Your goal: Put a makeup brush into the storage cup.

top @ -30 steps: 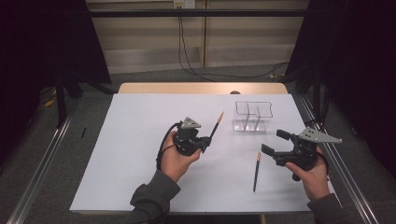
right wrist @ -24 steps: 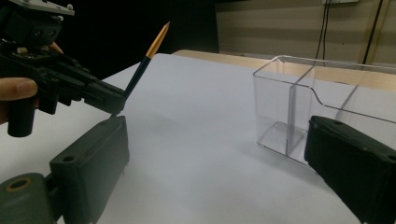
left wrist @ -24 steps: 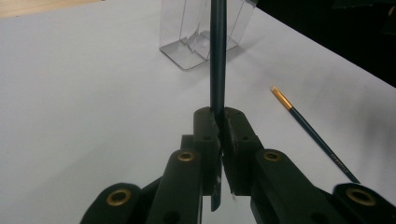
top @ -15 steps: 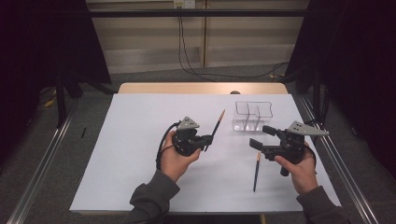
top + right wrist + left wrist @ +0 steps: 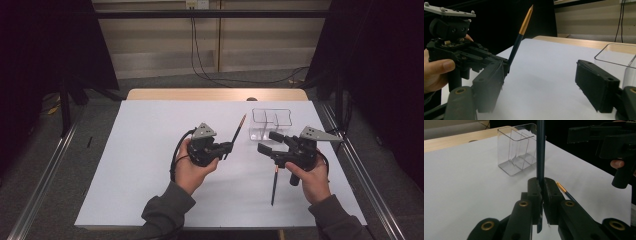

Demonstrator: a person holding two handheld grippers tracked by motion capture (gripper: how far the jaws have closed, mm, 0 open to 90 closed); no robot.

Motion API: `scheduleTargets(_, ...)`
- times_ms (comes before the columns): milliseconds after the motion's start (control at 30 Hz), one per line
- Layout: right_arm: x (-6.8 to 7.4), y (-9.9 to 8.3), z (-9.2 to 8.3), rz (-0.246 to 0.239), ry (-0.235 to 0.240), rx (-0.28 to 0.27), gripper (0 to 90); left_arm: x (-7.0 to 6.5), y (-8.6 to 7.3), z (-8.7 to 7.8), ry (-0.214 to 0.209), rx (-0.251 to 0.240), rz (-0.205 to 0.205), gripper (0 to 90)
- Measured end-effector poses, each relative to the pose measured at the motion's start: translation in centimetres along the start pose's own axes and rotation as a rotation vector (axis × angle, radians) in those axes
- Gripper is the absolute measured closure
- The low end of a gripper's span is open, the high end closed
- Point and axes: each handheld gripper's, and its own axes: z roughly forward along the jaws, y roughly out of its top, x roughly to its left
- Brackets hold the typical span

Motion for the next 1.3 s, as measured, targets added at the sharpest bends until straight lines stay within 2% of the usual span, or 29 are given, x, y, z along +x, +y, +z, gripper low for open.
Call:
scheduleTargets(167,0.1,0.1,0.3,0.000,0.001,-0.016,25.7,0.0,0.0,0.1,0.006,0.005,0.005,84.7)
scheduleTargets(367,0.1,0.2,0.5,-0.001,0.007,-0.031,31.0,-0.3,0.1,0.3,-0.009,-0.003,0.005,84.7)
scheduleTargets(467,0.1,0.3,0.5,0.008,0.006,-0.041,34.5,-0.4,0.1,0.4,-0.012,-0.004,0.004,84.7)
scheduleTargets(500,0.1,0.3,0.6,0.011,0.007,-0.045,38.9,-0.5,0.1,0.5,-0.016,-0.011,0.008,84.7)
scheduleTargets(567,0.1,0.3,0.6,0.036,0.032,-0.035,43.4,-0.5,0.1,0.6,-0.024,0.001,0.008,84.7)
scheduleTargets(733,0.4,0.5,1.0,0.041,0.046,-0.047,45.5,-0.8,0.1,0.8,-0.027,0.005,0.016,84.7)
scheduleTargets(833,0.5,0.7,1.4,0.056,0.055,-0.052,49.0,-0.9,0.1,1.0,-0.038,-0.002,0.019,84.7)
scheduleTargets(967,0.7,0.8,1.8,0.105,0.058,-0.051,58.8,-1.0,0.0,1.1,-0.048,-0.005,0.021,84.7)
scheduleTargets(1167,0.5,1.0,2.2,0.164,0.080,-0.062,60.4,-1.4,0.0,1.1,-0.048,-0.004,0.014,84.7)
scheduleTargets(1300,0.5,1.2,2.4,0.176,0.090,-0.073,62.4,-1.6,0.1,1.2,-0.071,-0.004,0.020,84.7)
